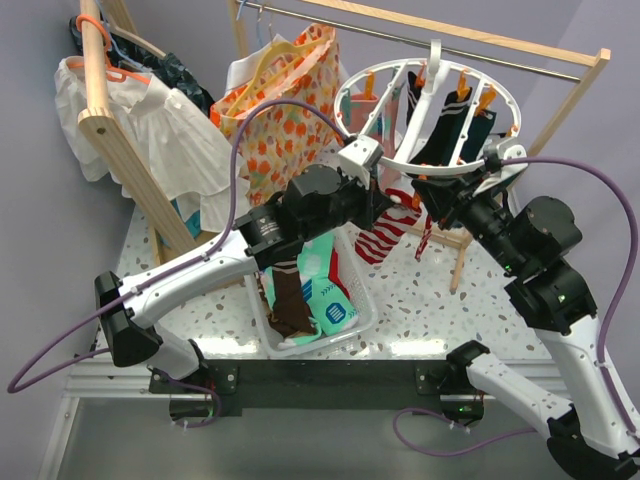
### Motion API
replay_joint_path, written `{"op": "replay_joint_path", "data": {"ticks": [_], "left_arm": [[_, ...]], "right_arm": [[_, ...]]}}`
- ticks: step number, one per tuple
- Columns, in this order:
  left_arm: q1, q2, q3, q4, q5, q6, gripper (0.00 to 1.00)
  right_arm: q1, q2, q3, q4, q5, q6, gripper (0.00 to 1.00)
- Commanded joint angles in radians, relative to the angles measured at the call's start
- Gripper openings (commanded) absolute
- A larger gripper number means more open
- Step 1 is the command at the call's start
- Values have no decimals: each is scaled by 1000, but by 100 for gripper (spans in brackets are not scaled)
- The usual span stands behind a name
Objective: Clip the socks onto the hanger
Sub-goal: Clamp the sock onto the hanger.
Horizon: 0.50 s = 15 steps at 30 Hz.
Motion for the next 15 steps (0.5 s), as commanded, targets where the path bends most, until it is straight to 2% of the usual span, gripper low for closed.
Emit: {"op": "replay_joint_path", "data": {"ticks": [1, 9, 15], "left_arm": [[-10, 2, 57, 13, 16, -26, 0], [-11, 22, 115, -4, 26, -34, 0], [-13, 12, 103, -21, 38, -36, 0]], "right_arm": [[4, 6, -10, 9, -51, -24, 8], [5, 8, -19, 6, -46, -30, 8], [5, 5, -29, 1, -18, -38, 8]]}}
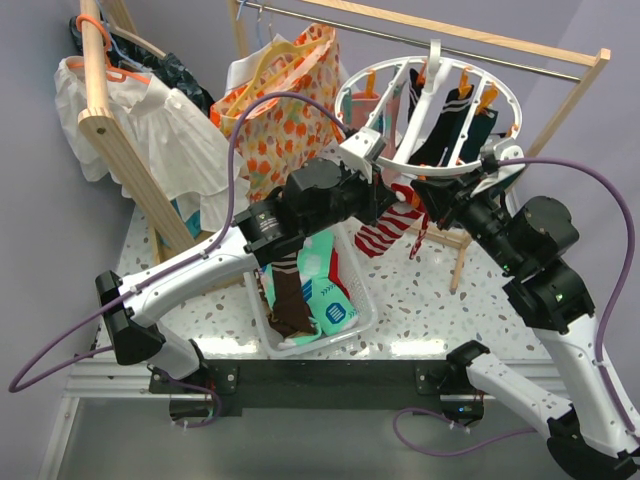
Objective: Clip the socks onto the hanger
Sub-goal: Clamp the sock onto the hanger.
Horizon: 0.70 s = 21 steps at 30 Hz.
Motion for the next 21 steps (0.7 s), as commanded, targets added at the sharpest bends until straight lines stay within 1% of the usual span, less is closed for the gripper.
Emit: {"op": "replay_joint_path", "data": {"ticks": [1, 6, 17, 21], "left_arm": [[-5, -10, 32, -10, 19, -13, 0], [-8, -22, 12, -19, 17, -10, 0], [-8, -27, 24, -48, 60, -19, 0], [-6, -33, 32, -51, 68, -28, 0]], "right_arm": [[5, 4, -16, -5, -16, -25, 8], [5, -2, -17, -5, 0, -29, 7], [5, -15, -22, 1, 44, -48, 7], [4, -15, -28, 3, 37, -55, 6]]}}
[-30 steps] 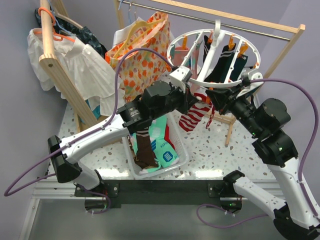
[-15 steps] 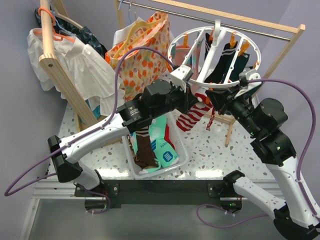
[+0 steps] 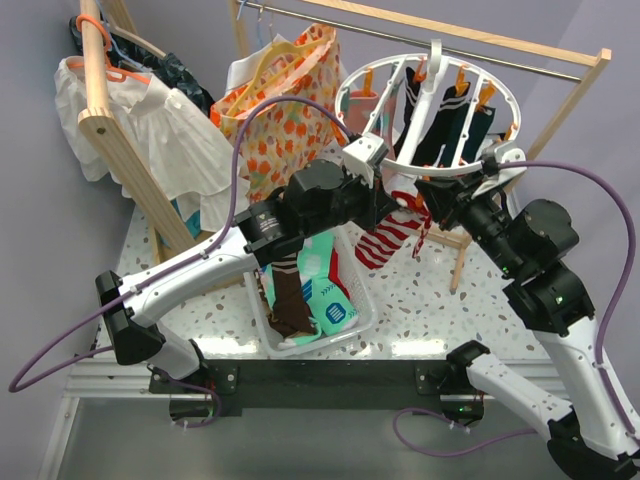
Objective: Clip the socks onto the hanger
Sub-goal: Clamp the sock onto the hanger.
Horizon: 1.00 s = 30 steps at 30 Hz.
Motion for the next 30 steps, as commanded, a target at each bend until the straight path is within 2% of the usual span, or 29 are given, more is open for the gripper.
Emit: {"op": "replay_joint_path", "data": {"ticks": [1, 15, 25, 30], "left_arm": [[-6, -36, 33, 3, 28, -28, 0], [-6, 5, 139, -30, 28, -102, 0], [-5, 30, 115, -97, 44, -130, 0], [-3, 30, 112, -97, 94, -139, 0]], "right_arm": [[5, -2, -11, 0, -12, -31, 6], [5, -28, -60, 37, -23, -28, 6], [5, -94, -108, 122, 40, -42, 6], [5, -106, -122, 151, 33, -60, 6]]}}
